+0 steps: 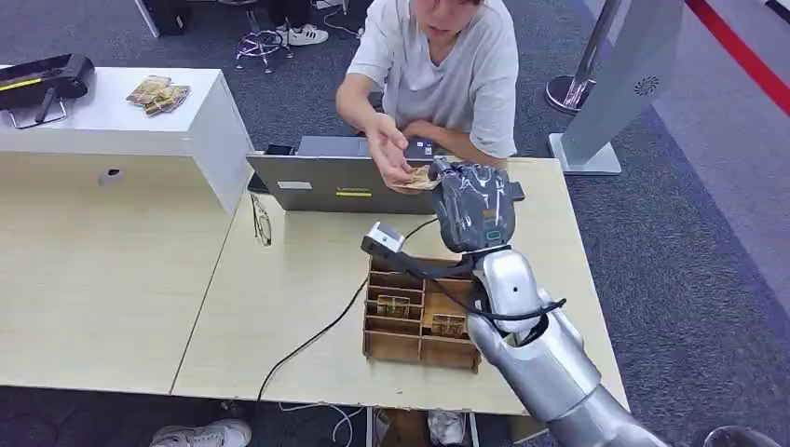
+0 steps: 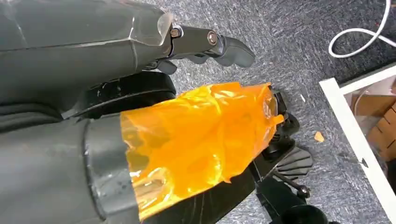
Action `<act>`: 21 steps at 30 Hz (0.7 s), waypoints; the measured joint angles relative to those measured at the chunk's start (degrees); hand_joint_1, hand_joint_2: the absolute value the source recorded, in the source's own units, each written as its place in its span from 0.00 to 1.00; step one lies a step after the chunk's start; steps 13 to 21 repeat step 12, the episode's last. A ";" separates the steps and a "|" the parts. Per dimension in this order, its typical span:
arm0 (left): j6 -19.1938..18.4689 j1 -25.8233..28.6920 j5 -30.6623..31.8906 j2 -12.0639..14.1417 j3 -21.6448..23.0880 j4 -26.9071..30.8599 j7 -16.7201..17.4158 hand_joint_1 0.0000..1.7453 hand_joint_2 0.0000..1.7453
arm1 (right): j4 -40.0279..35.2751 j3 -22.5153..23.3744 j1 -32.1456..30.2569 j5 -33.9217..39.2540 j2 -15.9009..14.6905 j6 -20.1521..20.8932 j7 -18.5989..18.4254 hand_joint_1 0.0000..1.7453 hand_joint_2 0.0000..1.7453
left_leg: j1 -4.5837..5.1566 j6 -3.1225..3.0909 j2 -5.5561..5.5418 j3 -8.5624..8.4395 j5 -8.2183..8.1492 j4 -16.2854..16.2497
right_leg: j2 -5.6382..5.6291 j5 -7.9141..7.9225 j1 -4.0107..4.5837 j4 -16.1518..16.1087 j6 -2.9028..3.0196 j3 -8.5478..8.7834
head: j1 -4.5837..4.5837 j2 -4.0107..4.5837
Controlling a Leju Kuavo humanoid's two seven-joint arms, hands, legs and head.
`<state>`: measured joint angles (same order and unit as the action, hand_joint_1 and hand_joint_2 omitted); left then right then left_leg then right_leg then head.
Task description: Pass the card to the sensor for recognition and then transmit it.
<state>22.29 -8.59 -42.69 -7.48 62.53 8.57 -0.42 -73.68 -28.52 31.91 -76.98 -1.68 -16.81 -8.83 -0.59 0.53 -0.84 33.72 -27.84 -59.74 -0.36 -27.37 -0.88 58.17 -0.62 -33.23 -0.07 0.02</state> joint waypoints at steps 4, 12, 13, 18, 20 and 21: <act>0.00 -0.01 0.00 0.00 0.33 0.00 0.00 0.00 0.00 | 1.05 0.00 0.42 -0.17 0.31 0.09 -0.02 0.97 1.00 | 0.00 0.00 0.00 0.00 0.00 0.00 | 0.00 0.00 0.00 0.00 0.00 0.00 | -0.02 0.00; 0.00 -0.03 0.00 0.00 0.41 0.00 0.00 0.00 0.00 | 2.23 0.00 0.52 -0.81 0.83 -0.18 -0.35 0.00 1.00 | 0.00 0.00 -0.01 0.01 0.00 0.00 | 0.00 0.00 0.00 0.00 0.00 0.00 | -0.02 0.00; 0.00 -0.03 0.00 0.00 0.41 0.00 0.00 0.00 0.00 | 2.23 0.00 0.52 -0.81 0.83 -0.18 -0.35 0.00 1.00 | 0.00 0.00 -0.01 0.01 0.00 0.00 | 0.00 0.00 0.00 0.00 0.00 0.00 | -0.02 0.00; 0.00 -0.03 0.00 0.00 0.41 0.00 0.00 0.00 0.00 | 2.23 0.00 0.52 -0.81 0.83 -0.18 -0.35 0.00 1.00 | 0.00 0.00 -0.01 0.01 0.00 0.00 | 0.00 0.00 0.00 0.00 0.00 0.00 | -0.02 0.00; 0.00 -0.03 0.00 0.00 0.41 0.00 0.00 0.00 0.00 | 2.23 0.00 0.52 -0.81 0.83 -0.18 -0.35 0.00 1.00 | 0.00 0.00 -0.01 0.01 0.00 0.00 | 0.00 0.00 0.00 0.00 0.00 0.00 | -0.02 0.00; 0.00 -0.03 0.00 0.00 0.41 0.00 0.00 0.00 0.00 | 2.23 0.00 0.52 -0.81 0.83 -0.18 -0.35 0.00 1.00 | 0.00 0.00 -0.01 0.01 0.00 0.00 | 0.00 0.00 0.00 0.00 0.00 0.00 | -0.02 0.00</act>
